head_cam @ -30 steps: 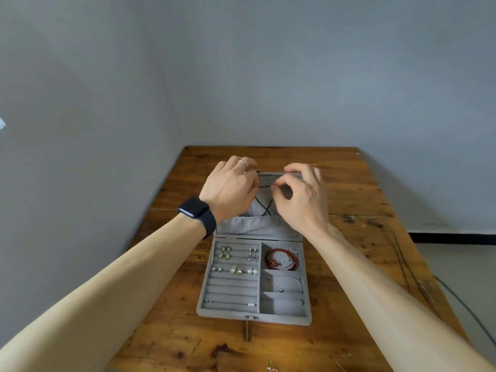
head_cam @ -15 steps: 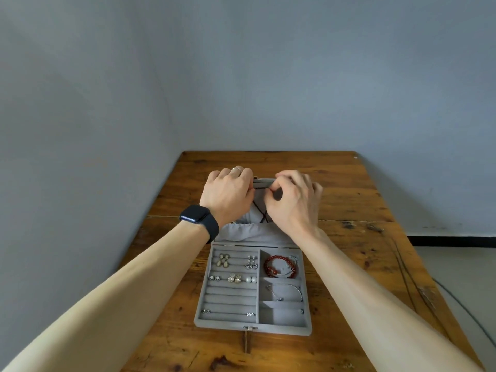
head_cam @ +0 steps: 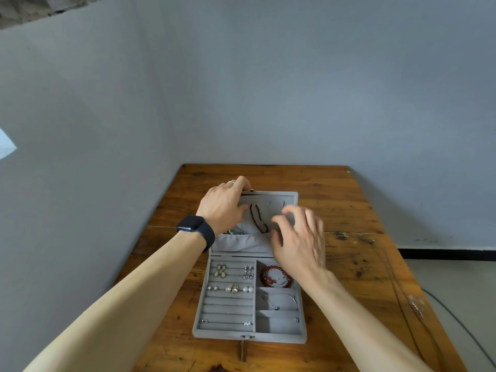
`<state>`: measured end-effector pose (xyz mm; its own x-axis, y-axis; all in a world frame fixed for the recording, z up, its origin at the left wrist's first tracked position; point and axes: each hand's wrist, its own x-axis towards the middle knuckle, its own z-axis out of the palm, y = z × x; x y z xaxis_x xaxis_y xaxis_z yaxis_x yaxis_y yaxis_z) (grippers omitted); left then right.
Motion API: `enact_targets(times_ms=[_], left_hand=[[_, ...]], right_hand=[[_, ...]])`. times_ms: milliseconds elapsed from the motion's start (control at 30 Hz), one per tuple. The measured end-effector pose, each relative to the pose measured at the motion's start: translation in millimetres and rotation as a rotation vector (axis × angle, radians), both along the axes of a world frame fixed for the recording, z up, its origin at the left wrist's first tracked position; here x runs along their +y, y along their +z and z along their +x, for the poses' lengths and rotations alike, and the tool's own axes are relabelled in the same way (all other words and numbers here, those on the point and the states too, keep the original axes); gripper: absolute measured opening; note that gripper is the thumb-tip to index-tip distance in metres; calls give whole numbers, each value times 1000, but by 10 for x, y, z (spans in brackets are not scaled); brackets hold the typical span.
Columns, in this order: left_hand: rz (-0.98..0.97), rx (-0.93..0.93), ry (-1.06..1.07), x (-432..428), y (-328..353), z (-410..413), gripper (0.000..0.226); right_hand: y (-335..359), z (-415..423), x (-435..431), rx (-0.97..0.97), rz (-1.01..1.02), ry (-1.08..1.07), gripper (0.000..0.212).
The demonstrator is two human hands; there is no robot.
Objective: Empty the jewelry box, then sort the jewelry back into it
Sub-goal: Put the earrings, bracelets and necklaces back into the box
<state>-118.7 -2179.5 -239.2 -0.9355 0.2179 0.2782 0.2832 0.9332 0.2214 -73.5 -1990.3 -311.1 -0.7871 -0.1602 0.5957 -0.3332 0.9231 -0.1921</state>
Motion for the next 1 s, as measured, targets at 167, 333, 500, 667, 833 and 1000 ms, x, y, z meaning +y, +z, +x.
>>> enact_targets(times_ms=[167, 333, 500, 667, 833, 1000], left_hand=[[-68, -16, 52, 74, -35, -38, 50], [-70, 3, 58, 89, -71, -49, 48], [-107, -39, 16, 61, 3, -20, 53], [-177, -57, 0, 55, 102, 84, 65], [-154, 15, -31, 136, 134, 348, 64], [-56, 36, -81, 352, 32, 912, 61]], right_hand=[[-169, 85, -4, -216, 117, 5, 35], [-134, 113, -148, -318, 87, 51, 30], [-184, 141, -177, -279, 34, 24, 26], [-105, 202, -128, -258, 28, 74, 32], [79, 423, 29, -212, -8, 94, 32], [192, 947, 244, -142, -105, 33, 33]])
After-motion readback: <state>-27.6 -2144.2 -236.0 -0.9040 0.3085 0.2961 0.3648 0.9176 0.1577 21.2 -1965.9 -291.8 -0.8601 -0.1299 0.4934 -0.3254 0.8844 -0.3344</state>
